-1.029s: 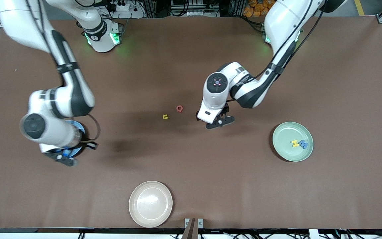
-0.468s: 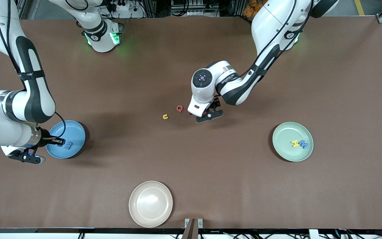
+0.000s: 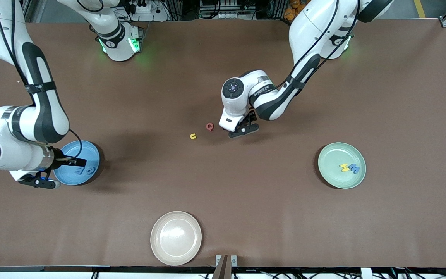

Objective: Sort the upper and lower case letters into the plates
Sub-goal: 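Drop the g on the blue plate while the left gripper reaches teal R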

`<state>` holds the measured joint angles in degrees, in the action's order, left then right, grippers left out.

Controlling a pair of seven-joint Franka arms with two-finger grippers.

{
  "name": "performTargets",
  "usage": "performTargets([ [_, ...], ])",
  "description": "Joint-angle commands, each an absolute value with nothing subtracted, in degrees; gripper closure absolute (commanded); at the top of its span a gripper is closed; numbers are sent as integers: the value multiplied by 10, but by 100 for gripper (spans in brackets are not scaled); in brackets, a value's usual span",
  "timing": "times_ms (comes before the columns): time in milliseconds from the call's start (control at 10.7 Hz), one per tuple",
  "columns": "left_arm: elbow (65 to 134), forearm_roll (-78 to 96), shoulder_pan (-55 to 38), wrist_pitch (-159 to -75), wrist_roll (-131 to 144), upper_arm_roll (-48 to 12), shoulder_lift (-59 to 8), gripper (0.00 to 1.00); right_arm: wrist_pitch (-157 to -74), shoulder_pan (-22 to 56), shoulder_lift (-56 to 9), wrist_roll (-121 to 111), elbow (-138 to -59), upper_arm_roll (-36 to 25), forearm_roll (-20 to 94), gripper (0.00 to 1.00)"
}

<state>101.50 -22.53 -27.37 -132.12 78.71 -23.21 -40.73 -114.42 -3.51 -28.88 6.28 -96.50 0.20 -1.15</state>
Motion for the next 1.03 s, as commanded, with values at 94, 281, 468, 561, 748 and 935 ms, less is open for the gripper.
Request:
performTargets([
  [94,1028,-246,-273,-1329,811,-240,-398,10,-1111,6,-272,67,-970,4,-9,0],
  [281,1035,-250,-273,-1330,811,-244,-397,15,-1111,27,-273,69,-972,4,-9,0],
  [468,1038,-257,-270,-1331,811,-248,-397,27,-1102,34,-273,69,-971,4,-9,0],
  [561,1038,-257,-270,-1331,810,-249,-397,33,-1102,39,-273,69,-972,4,-9,0],
  [748,1046,-257,-265,-1331,810,-252,-392,58,-1102,45,-273,69,-972,4,-9,0],
  [935,1046,-277,-262,-1330,810,-253,-390,100,-1102,48,-275,79,-971,4,-4,0],
])
